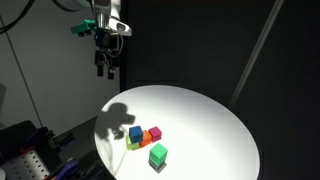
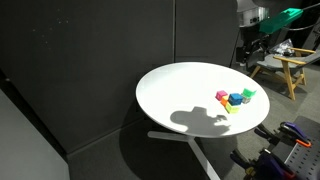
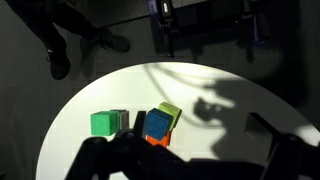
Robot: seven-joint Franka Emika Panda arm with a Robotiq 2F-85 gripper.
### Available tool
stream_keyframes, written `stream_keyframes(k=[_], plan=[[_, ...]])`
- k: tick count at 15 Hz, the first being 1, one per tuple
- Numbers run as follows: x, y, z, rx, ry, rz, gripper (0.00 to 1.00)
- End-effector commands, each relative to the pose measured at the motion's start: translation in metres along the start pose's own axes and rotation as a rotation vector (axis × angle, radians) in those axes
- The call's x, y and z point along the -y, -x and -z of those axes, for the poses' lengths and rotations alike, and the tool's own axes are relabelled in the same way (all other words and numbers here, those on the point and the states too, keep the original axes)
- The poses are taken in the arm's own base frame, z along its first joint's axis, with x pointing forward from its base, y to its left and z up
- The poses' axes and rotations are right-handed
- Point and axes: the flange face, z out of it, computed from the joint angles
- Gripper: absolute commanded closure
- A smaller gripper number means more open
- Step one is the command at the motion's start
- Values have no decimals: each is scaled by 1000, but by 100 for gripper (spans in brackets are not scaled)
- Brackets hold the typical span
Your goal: Stack the blue toy block on top of the two stacked toy blocks
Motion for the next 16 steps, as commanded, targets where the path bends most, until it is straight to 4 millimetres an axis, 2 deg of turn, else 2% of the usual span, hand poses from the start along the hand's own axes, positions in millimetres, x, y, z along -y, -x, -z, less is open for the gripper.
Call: stream_keyframes(k=[1,12,16], plan=[[0,0,0,1,0,0,0],[0,-31,2,-99,-93,-74,0],[-9,-43,-3,-154,-116,-165,0]])
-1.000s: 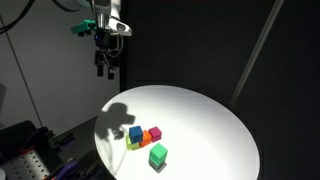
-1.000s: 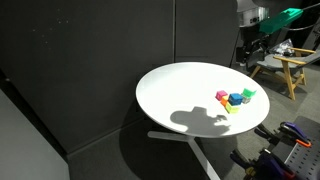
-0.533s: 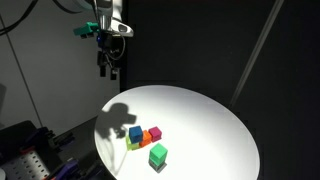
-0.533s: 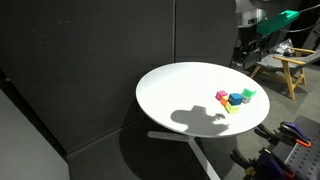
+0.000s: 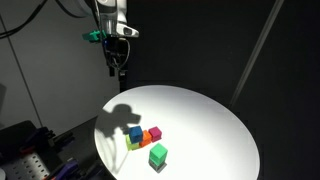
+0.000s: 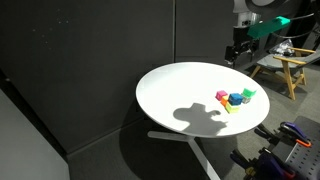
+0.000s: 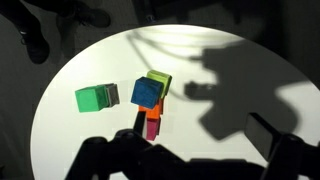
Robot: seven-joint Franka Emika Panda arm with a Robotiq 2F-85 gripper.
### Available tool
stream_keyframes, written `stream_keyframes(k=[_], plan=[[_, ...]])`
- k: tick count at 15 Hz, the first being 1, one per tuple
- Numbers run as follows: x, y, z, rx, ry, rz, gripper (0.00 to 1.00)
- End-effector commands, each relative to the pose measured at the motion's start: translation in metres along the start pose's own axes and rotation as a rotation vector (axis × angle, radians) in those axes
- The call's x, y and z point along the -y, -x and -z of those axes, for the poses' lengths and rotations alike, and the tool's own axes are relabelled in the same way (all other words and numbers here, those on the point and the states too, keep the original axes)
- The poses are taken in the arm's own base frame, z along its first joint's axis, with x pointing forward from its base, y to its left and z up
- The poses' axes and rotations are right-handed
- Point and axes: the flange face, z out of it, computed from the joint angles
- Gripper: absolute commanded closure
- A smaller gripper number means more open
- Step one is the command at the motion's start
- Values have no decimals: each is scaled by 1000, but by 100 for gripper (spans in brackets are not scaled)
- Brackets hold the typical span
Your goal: Stack the blue toy block on top of the two stacked toy blocks
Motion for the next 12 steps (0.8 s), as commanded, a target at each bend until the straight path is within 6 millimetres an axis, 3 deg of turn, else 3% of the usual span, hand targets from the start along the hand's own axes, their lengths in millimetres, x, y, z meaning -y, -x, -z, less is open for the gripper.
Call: stream_keyframes(k=[1,6,12], plan=[[-8,-15,0,-47,-33,-108,0],[-32,-34,-11,-118,-92,-231,0],[-47,-56,-40,-124,-136,-281,0]])
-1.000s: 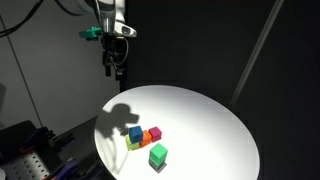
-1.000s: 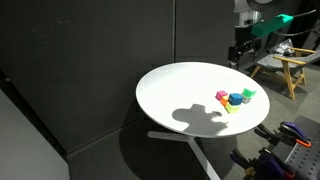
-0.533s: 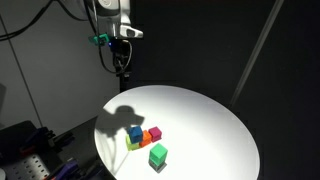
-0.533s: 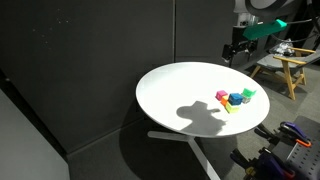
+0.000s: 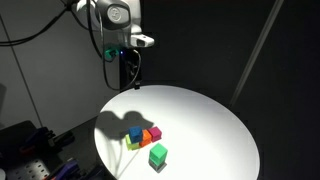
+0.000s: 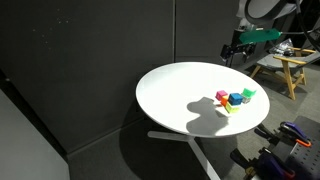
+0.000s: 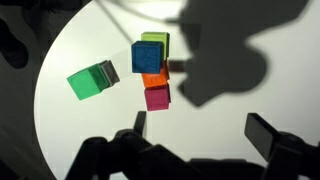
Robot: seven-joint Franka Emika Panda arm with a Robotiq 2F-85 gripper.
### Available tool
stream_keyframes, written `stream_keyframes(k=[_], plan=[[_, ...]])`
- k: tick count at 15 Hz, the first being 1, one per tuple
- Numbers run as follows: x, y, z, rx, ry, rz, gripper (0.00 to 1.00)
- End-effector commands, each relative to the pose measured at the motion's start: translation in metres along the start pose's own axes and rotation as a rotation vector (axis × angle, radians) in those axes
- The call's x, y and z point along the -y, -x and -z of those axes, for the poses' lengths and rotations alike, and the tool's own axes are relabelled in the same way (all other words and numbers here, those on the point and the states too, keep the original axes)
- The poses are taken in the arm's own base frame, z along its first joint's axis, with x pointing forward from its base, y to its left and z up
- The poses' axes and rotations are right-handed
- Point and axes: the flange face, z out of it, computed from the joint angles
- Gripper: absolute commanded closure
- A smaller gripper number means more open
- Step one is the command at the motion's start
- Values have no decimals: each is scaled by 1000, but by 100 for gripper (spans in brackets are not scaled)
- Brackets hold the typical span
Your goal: Stack the blue toy block on top of the two stacked toy blocks
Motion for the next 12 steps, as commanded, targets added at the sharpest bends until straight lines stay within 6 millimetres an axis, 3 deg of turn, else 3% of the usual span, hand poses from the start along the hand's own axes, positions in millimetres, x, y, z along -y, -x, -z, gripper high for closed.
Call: stream_keyframes(k=[1,12], plan=[[-3,-13,-17,15,-25,-38,0],[-25,-21,-85,61,-13,-124,0]])
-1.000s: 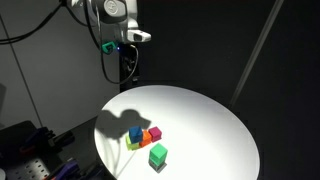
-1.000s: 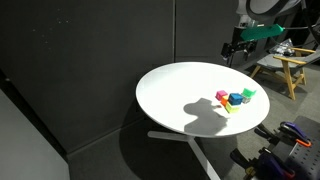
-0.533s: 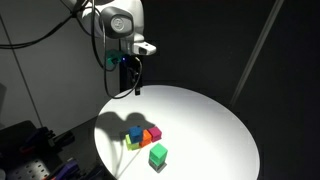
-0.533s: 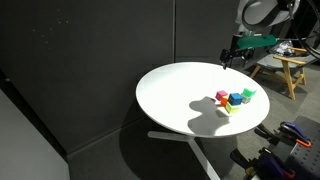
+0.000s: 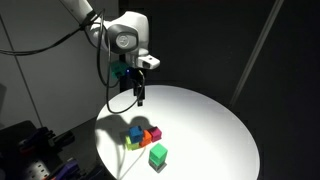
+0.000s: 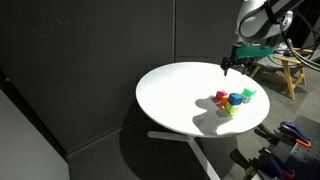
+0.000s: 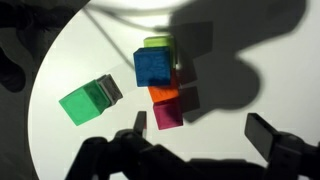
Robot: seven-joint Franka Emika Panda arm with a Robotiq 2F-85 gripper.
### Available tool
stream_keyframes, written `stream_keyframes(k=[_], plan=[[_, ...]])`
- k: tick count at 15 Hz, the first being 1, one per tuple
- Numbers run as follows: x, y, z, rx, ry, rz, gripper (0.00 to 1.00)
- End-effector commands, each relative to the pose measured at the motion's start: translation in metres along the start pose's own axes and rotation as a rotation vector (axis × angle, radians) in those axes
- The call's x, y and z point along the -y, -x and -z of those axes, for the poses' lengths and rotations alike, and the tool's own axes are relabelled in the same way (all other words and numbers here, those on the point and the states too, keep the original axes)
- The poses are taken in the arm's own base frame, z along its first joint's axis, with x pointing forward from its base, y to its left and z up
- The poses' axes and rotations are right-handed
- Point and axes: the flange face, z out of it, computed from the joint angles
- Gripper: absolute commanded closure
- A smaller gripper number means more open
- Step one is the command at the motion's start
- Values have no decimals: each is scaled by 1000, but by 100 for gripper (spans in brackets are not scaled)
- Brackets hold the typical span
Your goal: Stack the blue toy block on top of the two stacked toy blocks
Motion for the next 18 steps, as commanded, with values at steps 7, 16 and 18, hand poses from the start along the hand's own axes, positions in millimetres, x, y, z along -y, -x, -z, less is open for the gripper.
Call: stream_keyframes(k=[7,16,18], plan=[[-12,-6,-48,73,-7,27,0],[-9,2,-56,92,1,41,0],[-9,2,-56,92,1,41,0]])
